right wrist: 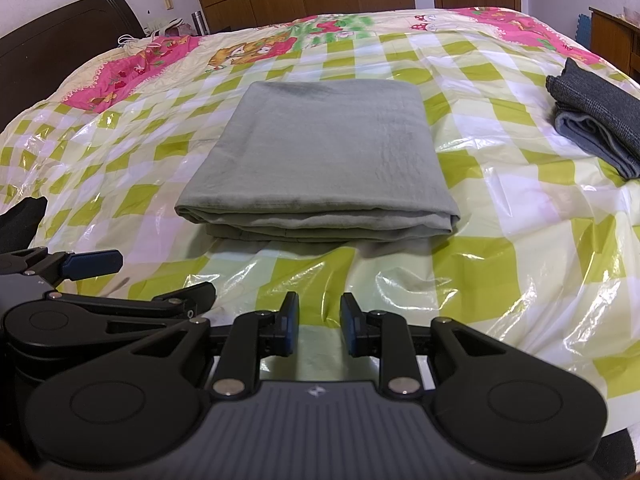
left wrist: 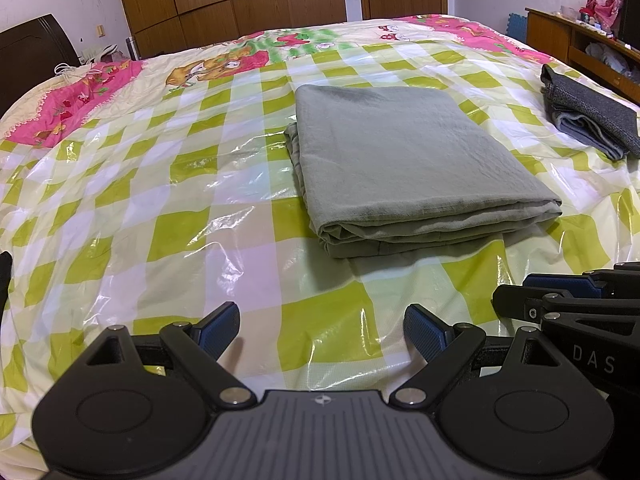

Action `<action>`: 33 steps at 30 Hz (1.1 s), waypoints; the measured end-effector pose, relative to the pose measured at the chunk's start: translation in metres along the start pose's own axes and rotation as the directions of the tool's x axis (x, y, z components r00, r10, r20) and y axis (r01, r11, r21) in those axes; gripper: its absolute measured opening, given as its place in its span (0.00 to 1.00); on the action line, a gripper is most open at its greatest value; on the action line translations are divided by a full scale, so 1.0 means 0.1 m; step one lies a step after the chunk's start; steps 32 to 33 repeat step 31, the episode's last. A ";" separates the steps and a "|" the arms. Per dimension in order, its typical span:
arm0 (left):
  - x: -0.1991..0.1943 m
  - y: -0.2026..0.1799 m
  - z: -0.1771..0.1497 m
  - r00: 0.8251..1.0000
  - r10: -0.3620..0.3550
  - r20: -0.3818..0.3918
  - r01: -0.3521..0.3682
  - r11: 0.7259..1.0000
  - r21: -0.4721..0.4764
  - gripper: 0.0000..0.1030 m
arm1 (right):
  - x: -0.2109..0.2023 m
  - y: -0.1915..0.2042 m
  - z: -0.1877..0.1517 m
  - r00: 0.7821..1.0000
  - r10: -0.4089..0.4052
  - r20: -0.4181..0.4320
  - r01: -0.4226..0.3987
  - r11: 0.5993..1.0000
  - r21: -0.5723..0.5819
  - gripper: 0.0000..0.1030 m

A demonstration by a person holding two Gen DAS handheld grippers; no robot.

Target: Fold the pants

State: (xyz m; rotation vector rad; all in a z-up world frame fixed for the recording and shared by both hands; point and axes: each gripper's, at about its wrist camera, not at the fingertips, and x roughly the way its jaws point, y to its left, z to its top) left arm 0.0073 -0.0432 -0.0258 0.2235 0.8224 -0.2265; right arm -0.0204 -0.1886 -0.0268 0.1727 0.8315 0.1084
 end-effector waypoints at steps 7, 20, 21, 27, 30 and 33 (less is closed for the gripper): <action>0.00 0.00 0.00 1.000 -0.001 0.000 0.001 1.000 -0.001 0.97 | 0.00 0.00 0.00 1.000 0.000 0.000 0.000 1.000 0.000 0.24; 0.00 0.00 -0.01 1.000 0.001 -0.002 -0.001 1.000 -0.004 0.96 | 0.00 0.00 0.00 1.000 0.000 0.000 0.000 1.000 0.000 0.24; 0.00 0.00 -0.01 1.000 0.001 -0.002 -0.001 1.000 -0.004 0.96 | 0.00 0.00 0.00 1.000 0.000 0.000 0.000 1.000 0.000 0.24; 0.01 0.00 -0.01 1.000 -0.001 -0.006 0.001 1.000 -0.008 0.95 | 0.00 0.01 0.00 1.000 0.000 0.000 0.000 1.000 0.000 0.24; 0.01 0.00 -0.01 1.000 0.000 -0.008 0.000 1.000 -0.010 0.95 | 0.00 0.01 0.00 1.000 0.000 -0.001 0.000 1.000 0.000 0.24; 0.01 0.00 -0.01 1.000 -0.001 -0.008 0.001 1.000 -0.010 0.95 | 0.00 0.01 0.00 1.000 -0.001 0.000 0.001 1.000 0.000 0.24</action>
